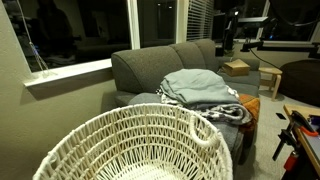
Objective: Put the grey blanket in the laundry hamper
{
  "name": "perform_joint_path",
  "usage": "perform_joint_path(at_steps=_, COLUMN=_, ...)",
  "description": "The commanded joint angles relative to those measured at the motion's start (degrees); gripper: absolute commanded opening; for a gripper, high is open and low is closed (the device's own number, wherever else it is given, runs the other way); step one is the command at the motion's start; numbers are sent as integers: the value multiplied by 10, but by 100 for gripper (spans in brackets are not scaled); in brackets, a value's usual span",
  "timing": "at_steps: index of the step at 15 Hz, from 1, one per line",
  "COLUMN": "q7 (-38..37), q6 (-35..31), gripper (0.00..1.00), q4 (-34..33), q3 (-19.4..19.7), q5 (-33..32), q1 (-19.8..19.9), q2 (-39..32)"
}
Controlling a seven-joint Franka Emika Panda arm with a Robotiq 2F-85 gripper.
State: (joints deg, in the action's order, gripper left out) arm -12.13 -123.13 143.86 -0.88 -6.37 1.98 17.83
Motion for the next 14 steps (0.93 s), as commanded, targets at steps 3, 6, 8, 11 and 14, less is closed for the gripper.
perform_joint_path(at_steps=3, q7=-47, q6=-32, gripper=100, q4=7, q3=-6, q5=-33, q1=16, q2=-36)
perform_joint_path(at_steps=6, q7=-61, q6=-38, gripper=100, q4=4, q3=-5, q5=-43, q1=16, q2=-54)
perform_joint_path(at_steps=8, q7=-72, q6=-41, gripper=100, q4=2, q3=-5, q5=-51, q1=16, q2=-66)
perform_joint_path(at_steps=11, q7=-84, q6=-45, gripper=100, q4=-3, q3=-5, q5=-64, q1=15, q2=-82)
perform_joint_path(at_steps=14, q7=-97, q6=-48, gripper=100, q4=-9, q3=-3, q5=-76, q1=14, q2=-98)
